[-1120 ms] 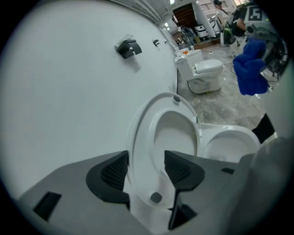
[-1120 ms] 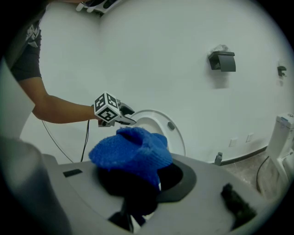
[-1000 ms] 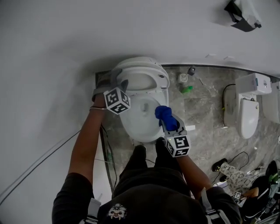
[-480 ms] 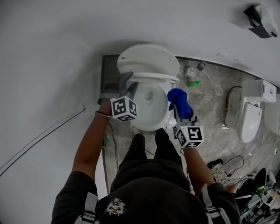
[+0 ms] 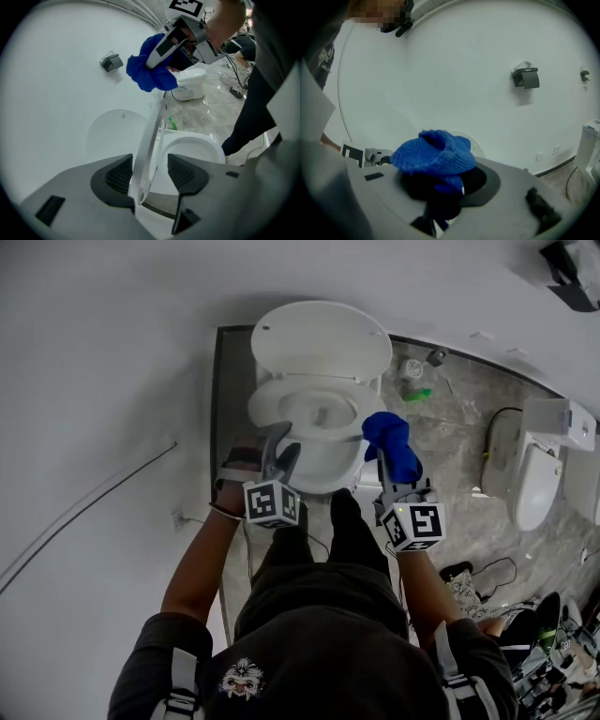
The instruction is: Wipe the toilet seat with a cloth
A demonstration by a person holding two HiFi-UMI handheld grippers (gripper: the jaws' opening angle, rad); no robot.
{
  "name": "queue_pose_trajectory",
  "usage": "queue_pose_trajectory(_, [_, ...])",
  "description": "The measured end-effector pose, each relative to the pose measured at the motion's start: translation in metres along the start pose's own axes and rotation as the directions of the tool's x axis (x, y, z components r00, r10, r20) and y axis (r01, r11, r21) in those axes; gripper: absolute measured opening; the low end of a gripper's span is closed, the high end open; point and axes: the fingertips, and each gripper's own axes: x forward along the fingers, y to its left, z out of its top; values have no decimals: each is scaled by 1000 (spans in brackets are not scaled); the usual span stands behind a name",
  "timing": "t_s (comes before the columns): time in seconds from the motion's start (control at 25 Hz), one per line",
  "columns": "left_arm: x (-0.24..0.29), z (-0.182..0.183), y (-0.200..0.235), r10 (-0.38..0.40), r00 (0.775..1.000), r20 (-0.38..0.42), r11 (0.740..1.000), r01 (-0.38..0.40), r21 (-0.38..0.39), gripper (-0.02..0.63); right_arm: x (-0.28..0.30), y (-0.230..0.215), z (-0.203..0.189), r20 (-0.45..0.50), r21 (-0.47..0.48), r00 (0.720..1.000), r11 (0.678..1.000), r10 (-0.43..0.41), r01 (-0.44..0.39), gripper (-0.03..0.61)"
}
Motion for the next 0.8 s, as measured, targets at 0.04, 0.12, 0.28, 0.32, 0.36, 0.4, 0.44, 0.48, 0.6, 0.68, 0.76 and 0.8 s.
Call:
queue_pose_trajectory(0.04, [-3, -2, -10, -12, 1000, 0, 1000, 12, -6, 238, -1, 2, -3, -7, 3, 1000, 1000, 5, -5, 98])
queue_pose_trajectory(0.12, [-11, -4, -31, -41, 999, 0, 999, 41, -9, 238, -2, 8, -10, -25, 2, 999, 1000, 20, -20, 98])
queue_pose_trajectory(0.28, [-20, -15, -78, -132, 991, -21, 991, 132, -9, 238, 0, 21, -24, -55, 15, 997, 999, 46, -46, 98])
queue_pose_trajectory(0.32, [-20, -18, -89, -149, 988, -26, 989, 149, -6, 238, 0, 24, -26, -59, 21, 997, 999, 50, -49, 98])
queue_pose_trajectory(0.36, [-20, -21, -99, -163, 986, -33, 987, 163, 3, 238, 1, 27, -28, -63, 26, 997, 998, 54, -52, 98])
queue_pose_trajectory(0.4, [-19, -24, -108, -177, 983, -41, 984, 177, 16, 239, 1, 30, -30, -68, 32, 996, 998, 57, -55, 98])
queue_pose_trajectory(0.44, [-19, -27, -116, -193, 980, -51, 981, 194, 26, 239, 2, 33, -33, -73, 36, 995, 998, 61, -59, 98])
queue_pose_trajectory(0.48, [-19, -29, -124, -210, 976, -59, 977, 212, 33, 238, 3, 35, -36, -80, 39, 995, 997, 65, -62, 98])
queue_pose_trajectory(0.6, [-14, -39, -153, -253, 964, -85, 963, 259, 71, 238, 5, 38, -50, -110, 40, 992, 997, 68, -64, 98])
queue_pose_trajectory(0.68, [-8, -45, -176, -278, 955, -99, 953, 287, 97, 238, 7, 38, -61, -135, 41, 989, 997, 65, -60, 98])
queue_pose_trajectory(0.76, [-2, -57, -204, -321, 938, -128, 934, 336, 122, 238, 11, 40, -73, -159, 32, 985, 998, 61, -57, 98])
queue_pose_trajectory(0.8, [1, -64, -220, -345, 927, -149, 921, 364, 135, 239, 14, 41, -78, -169, 25, 984, 998, 60, -56, 98])
